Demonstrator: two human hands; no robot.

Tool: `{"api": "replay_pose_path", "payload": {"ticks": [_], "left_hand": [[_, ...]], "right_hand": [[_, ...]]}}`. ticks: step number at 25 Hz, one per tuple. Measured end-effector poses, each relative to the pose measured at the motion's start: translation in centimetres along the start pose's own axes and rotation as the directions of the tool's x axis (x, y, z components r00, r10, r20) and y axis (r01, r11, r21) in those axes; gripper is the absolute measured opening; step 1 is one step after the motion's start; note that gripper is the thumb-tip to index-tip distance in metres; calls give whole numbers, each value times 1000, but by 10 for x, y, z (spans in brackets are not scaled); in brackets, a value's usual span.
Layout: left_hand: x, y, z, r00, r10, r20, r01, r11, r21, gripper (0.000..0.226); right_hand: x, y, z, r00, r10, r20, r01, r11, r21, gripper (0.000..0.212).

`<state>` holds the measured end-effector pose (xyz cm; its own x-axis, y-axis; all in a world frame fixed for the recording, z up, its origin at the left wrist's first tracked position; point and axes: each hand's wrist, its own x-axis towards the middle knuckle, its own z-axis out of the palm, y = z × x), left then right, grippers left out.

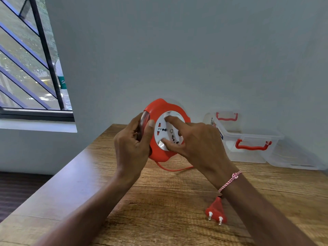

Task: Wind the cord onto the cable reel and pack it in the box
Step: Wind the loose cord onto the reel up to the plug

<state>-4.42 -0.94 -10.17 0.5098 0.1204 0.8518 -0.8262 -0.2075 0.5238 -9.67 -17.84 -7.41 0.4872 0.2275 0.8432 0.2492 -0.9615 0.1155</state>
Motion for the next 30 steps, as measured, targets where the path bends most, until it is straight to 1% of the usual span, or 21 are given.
{"api": "replay_pose_path", "payload": {"ticks": [3,6,8,9,10,11,12,13,14,15,16,17,18,19,20,21,22,24,26,28,30], "left_hand": [[-1,-3,0,1000,13,20,-13,1000,15,49],[0,-2,-2,1000,23,18,-24,999,38,44],[-1,0,0,999,37,19,-38,998,43,39],[-2,1,1,999,44,19,-45,998,46,37],[-2,2,2,999,52,11,-53,997,47,35],[-4,3,3,998,59,-4,-59,997,48,33],[-4,3,4,998,65,-22,-64,996,55,34],[-5,3,4,997,72,-36,-69,995,72,35],[-5,2,5,996,80,-44,-75,993,94,38],[-5,1,4,996,82,-46,-76,991,107,40],[-5,0,4,996,76,-45,-71,991,109,40],[-5,0,4,997,60,-45,-55,993,104,39],[-4,0,3,998,30,-50,-25,996,90,40],[-2,-1,2,998,-12,-59,16,998,68,42],[-1,-2,1,996,-52,-71,56,997,49,46],[1,-3,1,994,-77,-81,80,996,39,48],[2,-4,0,993,-82,-86,86,996,39,49],[3,-4,-2,994,-73,-76,75,997,35,46],[2,-2,-3,996,-71,-52,72,997,19,41],[2,-1,-2,996,-80,-37,80,997,-2,36],[2,0,-1,997,-75,-27,75,997,-17,33]], "right_hand": [[-2,-1,2,998,64,-2,-64,996,68,65],[-2,-8,0,980,191,63,-199,964,177,68],[0,-14,-2,936,336,101,-351,897,268,66],[3,-18,-5,892,433,126,-450,831,328,61],[6,-22,-7,825,537,176,-556,716,423,55],[9,-26,-7,734,628,260,-649,534,543,51],[11,-28,-8,626,680,382,-708,290,644,47],[12,-30,-10,528,677,513,-724,44,688,43],[12,-31,-12,469,635,614,-714,-137,687,41],[12,-31,-13,452,590,669,-707,-220,672,42],[12,-30,-14,465,562,684,-713,-219,665,44],[12,-27,-14,505,562,655,-732,-123,670,47],[12,-24,-13,577,579,576,-748,91,658,49],[10,-18,-11,683,578,447,-711,389,586,49],[9,-11,-11,804,515,298,-594,671,443,47],[7,-5,-11,900,394,187,-434,850,299,46],[5,-1,-11,956,258,136,-283,935,213,47],[2,3,-9,992,52,118,-66,991,117,53],[2,3,-5,995,-56,86,55,998,8,57],[3,6,-5,994,-85,68,88,995,-46,60],[3,6,-5,994,-91,57,94,994,-53,62]]}}
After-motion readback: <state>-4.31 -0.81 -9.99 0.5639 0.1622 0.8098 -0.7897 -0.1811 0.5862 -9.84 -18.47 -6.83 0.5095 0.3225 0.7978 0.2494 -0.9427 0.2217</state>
